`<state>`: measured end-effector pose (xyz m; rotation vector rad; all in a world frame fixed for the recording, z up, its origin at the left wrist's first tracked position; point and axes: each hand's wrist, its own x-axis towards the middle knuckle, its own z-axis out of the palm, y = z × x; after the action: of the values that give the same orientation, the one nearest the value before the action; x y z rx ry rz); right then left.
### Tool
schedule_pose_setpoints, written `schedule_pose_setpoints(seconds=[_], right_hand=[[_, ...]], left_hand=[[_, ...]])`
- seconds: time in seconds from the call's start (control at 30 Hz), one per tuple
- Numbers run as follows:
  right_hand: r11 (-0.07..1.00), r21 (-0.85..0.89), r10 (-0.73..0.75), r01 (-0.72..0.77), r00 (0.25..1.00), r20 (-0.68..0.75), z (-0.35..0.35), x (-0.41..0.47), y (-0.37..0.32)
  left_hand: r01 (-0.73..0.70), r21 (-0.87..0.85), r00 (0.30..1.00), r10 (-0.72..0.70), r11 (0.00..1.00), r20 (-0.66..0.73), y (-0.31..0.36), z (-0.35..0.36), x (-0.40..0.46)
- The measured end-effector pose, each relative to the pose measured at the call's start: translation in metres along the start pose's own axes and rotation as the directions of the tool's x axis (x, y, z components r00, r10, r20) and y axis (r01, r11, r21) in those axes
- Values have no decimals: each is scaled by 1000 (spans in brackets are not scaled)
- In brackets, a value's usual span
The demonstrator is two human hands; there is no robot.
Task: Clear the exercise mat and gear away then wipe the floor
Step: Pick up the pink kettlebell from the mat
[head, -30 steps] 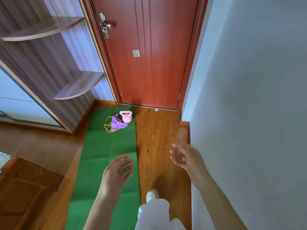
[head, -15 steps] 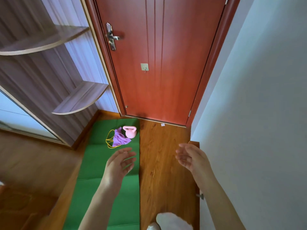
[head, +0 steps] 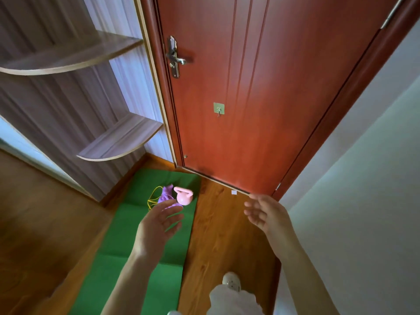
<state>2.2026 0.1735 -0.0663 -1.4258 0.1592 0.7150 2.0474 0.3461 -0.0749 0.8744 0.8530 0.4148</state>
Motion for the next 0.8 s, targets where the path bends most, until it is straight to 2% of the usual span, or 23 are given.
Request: schedule_pose_setpoints(seconds=[0.27,0.37,0.6,0.8], right_hand=[[995,-98,3,11,990,144,4,110,-61],[993,-110,55,-37,984,168,10,147,-77],[974,-149,209,-172,935,288,51,221,-96],[972,-202,189,-123,919,346,98,275,-107]], left_hand=[[-62,-54,995,57,997,-80,22,53,78],[-83,-12,993,81,996,-90,26,61,96],[-80,-42,977,70,996,-202,42,63,147],[-60,-24,969,53,998,-243,70,59,223]])
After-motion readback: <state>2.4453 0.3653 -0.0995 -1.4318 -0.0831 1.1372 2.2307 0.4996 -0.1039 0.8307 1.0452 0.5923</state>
